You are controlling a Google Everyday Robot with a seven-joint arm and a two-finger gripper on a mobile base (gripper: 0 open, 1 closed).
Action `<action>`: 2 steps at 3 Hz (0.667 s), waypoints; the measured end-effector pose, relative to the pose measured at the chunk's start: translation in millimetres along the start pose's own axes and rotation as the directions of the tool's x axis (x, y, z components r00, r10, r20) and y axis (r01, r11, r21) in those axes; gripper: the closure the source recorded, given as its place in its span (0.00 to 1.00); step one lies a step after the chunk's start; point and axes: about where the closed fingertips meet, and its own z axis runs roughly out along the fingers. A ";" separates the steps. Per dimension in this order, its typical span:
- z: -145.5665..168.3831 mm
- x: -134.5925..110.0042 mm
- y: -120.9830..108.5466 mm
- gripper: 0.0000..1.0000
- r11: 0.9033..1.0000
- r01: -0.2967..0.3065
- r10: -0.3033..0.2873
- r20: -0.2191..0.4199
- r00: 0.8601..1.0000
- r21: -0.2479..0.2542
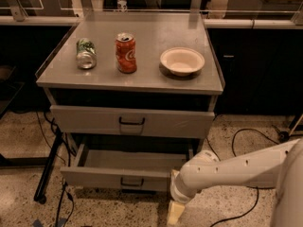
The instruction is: Open middle drawer
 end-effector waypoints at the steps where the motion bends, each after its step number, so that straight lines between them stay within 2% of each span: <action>1: -13.0 10.9 50.7 0.00 0.998 -0.007 0.006 -0.004 1.000 -0.061; 2: -13.0 10.9 50.8 0.00 0.998 -0.007 0.006 -0.004 1.000 -0.061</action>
Offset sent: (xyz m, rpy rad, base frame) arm -0.0410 -0.0048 0.0084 0.0045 0.0464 0.0076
